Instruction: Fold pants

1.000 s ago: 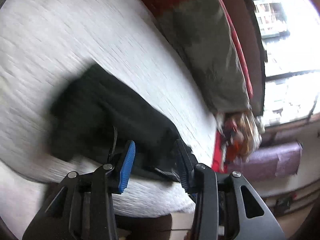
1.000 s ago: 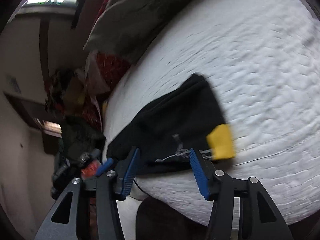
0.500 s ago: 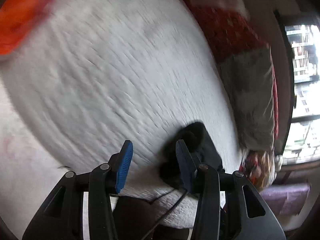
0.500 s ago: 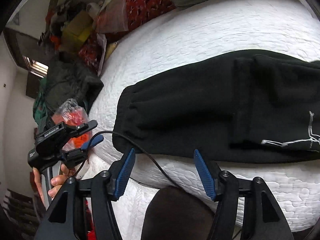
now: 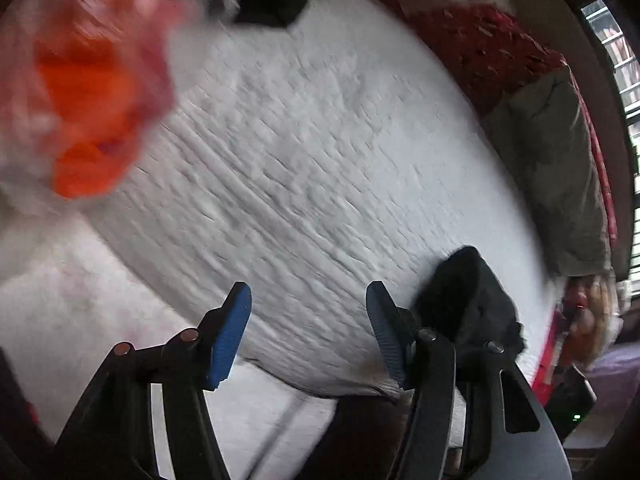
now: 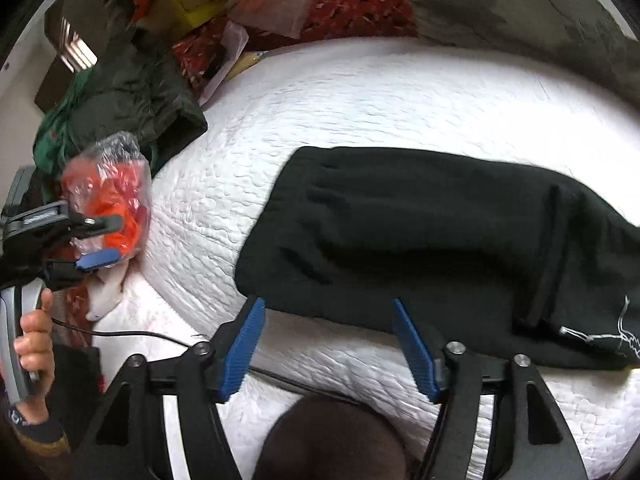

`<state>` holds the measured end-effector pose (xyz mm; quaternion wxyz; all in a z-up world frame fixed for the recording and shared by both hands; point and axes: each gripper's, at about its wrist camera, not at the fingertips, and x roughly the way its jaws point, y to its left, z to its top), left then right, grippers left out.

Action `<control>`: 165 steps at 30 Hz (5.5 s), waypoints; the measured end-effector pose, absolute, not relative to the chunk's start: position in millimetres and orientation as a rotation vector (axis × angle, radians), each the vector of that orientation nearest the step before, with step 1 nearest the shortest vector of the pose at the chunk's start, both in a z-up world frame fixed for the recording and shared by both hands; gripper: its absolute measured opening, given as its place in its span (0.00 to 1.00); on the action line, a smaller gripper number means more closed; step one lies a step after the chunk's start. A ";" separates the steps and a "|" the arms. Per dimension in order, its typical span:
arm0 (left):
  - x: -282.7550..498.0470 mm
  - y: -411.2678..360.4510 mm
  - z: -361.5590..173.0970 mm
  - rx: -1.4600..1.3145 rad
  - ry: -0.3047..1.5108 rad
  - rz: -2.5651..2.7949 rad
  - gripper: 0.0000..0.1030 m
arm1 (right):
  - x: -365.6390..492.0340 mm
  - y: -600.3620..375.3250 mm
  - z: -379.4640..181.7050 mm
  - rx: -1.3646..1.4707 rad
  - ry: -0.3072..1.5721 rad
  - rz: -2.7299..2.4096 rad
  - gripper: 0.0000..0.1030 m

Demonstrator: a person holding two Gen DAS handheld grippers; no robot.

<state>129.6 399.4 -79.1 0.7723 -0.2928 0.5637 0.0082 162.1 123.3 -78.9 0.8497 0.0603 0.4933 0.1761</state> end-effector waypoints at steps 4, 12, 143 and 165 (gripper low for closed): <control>134.7 393.7 -94.7 -0.694 1.250 -0.026 0.57 | 172.1 154.6 -84.5 0.077 1.029 0.319 0.69; 141.0 400.9 -103.2 -0.734 1.256 -0.032 0.57 | 194.4 205.3 -114.7 -0.041 1.035 0.144 0.83; 139.5 97.8 -60.5 -0.554 1.161 -0.390 0.49 | 157.0 -199.1 -82.1 0.720 0.844 0.229 0.45; 140.9 73.1 -45.8 -0.446 1.139 -0.411 0.49 | 108.6 -197.2 -69.7 0.714 0.761 0.170 0.24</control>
